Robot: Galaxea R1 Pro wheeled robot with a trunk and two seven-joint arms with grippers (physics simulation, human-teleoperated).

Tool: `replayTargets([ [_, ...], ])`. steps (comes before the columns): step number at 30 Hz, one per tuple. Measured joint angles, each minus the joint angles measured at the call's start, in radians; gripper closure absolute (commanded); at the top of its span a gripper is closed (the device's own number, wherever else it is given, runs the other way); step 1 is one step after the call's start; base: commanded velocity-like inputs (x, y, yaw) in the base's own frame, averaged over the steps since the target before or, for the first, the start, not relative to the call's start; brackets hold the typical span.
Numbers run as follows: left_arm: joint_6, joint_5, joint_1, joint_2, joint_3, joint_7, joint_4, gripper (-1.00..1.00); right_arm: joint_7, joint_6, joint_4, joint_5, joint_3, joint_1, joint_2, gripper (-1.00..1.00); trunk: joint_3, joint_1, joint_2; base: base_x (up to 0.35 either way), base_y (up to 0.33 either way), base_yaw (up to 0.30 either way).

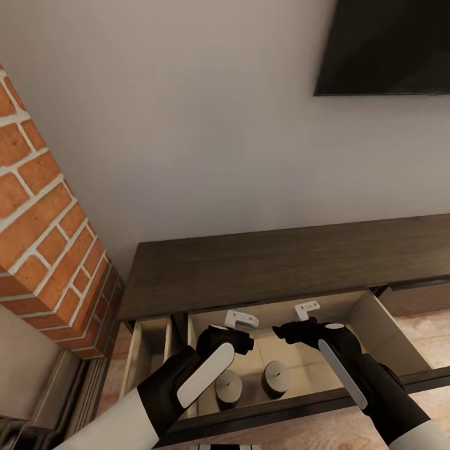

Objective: Place each of the two pumpkins and all three candles from the living room inside a cabinet in the living room (use any cabinet), then make sure every cabinet is closed, and position the cauldron so it is next to a table in the living room.

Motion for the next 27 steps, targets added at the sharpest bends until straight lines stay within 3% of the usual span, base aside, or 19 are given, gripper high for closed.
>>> replayTargets([
  [27,-0.009,-0.003,0.019,0.009,0.002,-0.001,0.011,-1.0,0.0,-0.004,0.001,0.0,0.0,-0.001,0.003,-1.0,0.0,0.0,0.0,0.0,0.0,0.0],
])
